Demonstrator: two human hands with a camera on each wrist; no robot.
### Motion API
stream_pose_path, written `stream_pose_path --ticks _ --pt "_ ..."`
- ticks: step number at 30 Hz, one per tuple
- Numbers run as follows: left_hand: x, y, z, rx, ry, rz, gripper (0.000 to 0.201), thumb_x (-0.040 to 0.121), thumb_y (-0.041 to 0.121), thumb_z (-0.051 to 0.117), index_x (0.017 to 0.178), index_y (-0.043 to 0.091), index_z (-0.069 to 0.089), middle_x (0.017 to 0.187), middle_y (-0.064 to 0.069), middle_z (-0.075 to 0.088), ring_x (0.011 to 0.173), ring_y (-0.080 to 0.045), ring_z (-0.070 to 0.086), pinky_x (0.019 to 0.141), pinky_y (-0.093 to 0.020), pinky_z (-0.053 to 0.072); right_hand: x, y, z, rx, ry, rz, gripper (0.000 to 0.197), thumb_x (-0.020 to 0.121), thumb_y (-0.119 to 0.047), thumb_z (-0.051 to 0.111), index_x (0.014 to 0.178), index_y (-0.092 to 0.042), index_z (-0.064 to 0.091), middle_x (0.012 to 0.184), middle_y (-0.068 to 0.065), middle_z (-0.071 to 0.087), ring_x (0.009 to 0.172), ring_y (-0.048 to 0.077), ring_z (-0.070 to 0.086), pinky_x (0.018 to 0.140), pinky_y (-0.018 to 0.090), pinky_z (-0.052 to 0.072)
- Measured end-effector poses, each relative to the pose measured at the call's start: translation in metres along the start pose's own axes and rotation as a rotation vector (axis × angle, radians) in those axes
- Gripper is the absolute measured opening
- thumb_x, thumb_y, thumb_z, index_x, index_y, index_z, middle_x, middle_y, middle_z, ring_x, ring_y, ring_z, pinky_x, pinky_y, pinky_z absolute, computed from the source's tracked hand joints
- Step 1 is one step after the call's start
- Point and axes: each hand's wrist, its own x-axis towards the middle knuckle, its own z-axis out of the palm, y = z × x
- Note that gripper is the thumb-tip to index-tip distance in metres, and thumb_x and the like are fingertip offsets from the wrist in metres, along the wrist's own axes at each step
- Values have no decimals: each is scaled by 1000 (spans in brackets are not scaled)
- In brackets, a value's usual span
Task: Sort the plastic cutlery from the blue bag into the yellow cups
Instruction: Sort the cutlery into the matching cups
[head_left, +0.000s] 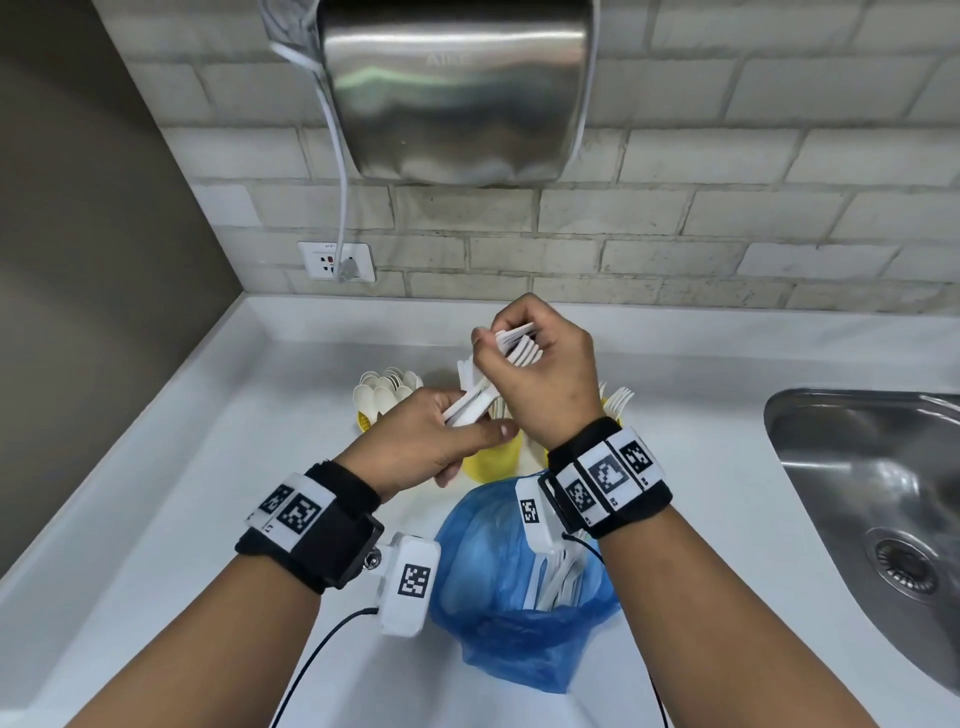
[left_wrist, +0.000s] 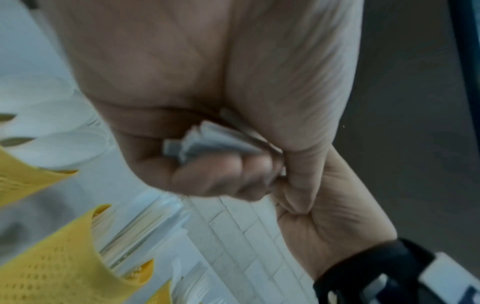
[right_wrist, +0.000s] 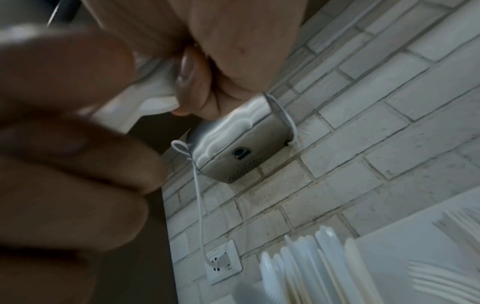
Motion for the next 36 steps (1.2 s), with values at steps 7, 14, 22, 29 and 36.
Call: stream_pose_path --ticks 7,14,22,29,36 --pt "3 -14 10 223 127 84 27 88 34 77 72 18 62 62 -4 55 59 -8 45 63 -28 38 -5 4 -10 83 -194 247 26 85 -23 80 83 -16 55 67 13 68 48 28 61 38 30 42" --pt "7 -15 33 200 174 130 28 76 28 89 90 22 65 77 3 66 66 -8 56 64 -24 45 -9 21 -26 21 -43 254 23 77 -17 75 75 -23 53 58 -6 52 47 17 47 47 25 39" --pt "16 -52 20 434 133 149 40 80 26 87 114 35 68 102 1 60 72 -8 56 72 -8 45 6 38 -113 -303 159 200 21 74 -28 76 80 -25 56 63 -4 63 47 21 58 46 34 48" --pt "38 -79 38 758 310 245 36 88 23 76 124 28 70 111 -2 58 102 -20 52 95 -32 43 15 60 -132 -637 105 156 22 86 -30 74 95 -20 57 75 1 64 63 24 63 61 30 50" --pt "49 -75 40 852 261 211 34 90 21 71 122 29 66 109 0 69 105 -24 61 91 -42 51 17 81 -115 -632 114 128 25 91 -27 73 104 -12 59 82 1 62 72 23 57 65 22 37"
